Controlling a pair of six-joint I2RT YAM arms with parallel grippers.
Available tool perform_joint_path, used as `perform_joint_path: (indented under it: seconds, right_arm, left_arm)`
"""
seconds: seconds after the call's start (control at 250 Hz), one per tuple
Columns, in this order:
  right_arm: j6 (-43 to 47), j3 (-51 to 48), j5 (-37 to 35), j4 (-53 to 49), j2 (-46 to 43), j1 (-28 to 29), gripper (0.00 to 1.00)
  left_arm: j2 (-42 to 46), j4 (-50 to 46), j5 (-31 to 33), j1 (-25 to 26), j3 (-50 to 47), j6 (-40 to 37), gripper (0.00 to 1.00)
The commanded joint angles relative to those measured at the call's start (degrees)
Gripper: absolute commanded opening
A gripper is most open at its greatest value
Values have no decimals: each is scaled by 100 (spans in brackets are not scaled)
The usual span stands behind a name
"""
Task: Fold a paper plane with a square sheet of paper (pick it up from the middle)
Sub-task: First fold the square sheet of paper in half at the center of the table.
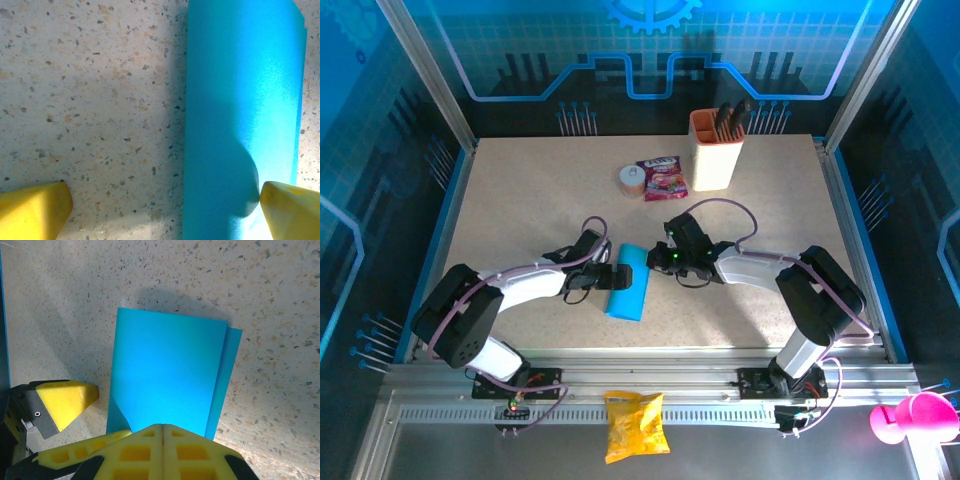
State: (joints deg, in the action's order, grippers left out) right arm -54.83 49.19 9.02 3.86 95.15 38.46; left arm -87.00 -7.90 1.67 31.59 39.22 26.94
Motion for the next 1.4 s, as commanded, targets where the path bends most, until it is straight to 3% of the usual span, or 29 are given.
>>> perform_joint_path:
  seconds: [0.0, 1.398]
  right_arm:
    - [78, -19, 32, -39, 92, -7, 2]
    - [-153, -166, 33, 287, 1031, 461, 0]
  left_arm:
    - [-429, 104, -356, -39, -87, -142, 100]
    - [-729, -13, -551, 189, 98, -341, 100]
